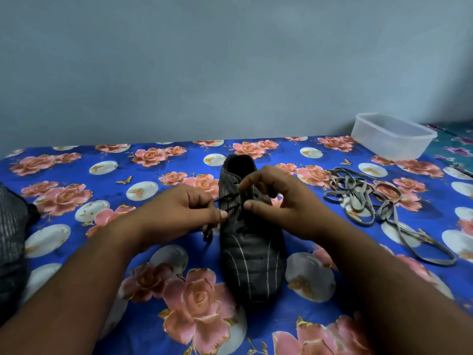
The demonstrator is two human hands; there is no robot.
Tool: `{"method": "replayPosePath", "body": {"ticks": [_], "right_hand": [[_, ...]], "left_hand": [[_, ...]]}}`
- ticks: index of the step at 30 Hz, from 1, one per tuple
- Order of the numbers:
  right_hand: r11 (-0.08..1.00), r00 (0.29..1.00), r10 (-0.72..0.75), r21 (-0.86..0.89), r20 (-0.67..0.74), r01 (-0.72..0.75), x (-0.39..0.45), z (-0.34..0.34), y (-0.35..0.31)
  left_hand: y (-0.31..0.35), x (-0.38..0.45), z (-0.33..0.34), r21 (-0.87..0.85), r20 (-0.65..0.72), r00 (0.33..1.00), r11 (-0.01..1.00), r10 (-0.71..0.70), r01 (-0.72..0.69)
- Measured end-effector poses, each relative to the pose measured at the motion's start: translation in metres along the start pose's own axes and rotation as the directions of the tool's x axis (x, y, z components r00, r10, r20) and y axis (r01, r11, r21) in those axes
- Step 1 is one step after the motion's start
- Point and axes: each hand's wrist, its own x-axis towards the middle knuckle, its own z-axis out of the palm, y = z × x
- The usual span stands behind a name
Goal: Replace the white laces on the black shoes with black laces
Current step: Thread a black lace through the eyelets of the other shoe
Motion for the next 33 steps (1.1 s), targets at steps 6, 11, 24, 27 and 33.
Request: {"method": "replayPosePath", "body": {"ticks": [6, 11, 24, 27, 33], "right_hand": [[0.990, 0.999, -0.023, -0.141, 0.029, 0.027, 0.004, 0.013, -0.001], [0.964, 0.986, -0.139, -0.240, -0.093, 0.114, 0.007, 0.014, -0.003], [0.585, 0.979, 0.204, 0.803, -0.009, -0.115, 0.001, -0.013, -0.009], [0.459, 0.961, 0.264, 0.887, -0.086, -0.047, 0.002, -0.023, -0.003], [0.379, 0.723, 0.594, 0.915, -0.354, 0.137, 0.006, -0.060, 0.014]], "left_hand": [[0.009, -0.005, -0.001, -0.328, -0.017, 0.990, 0.935, 0.137, -0.135], [0.005, 0.006, 0.016, -0.249, -0.249, 0.917, 0.894, 0.311, -0.371], [-0.013, 0.019, 0.038, 0.050, -0.243, 0.899, 0.931, 0.363, -0.362], [-0.014, 0.020, 0.039, 0.055, -0.252, 0.902, 0.936, 0.350, -0.348], [-0.013, 0.020, 0.041, 0.048, -0.283, 0.888, 0.930, 0.363, -0.364]]}}
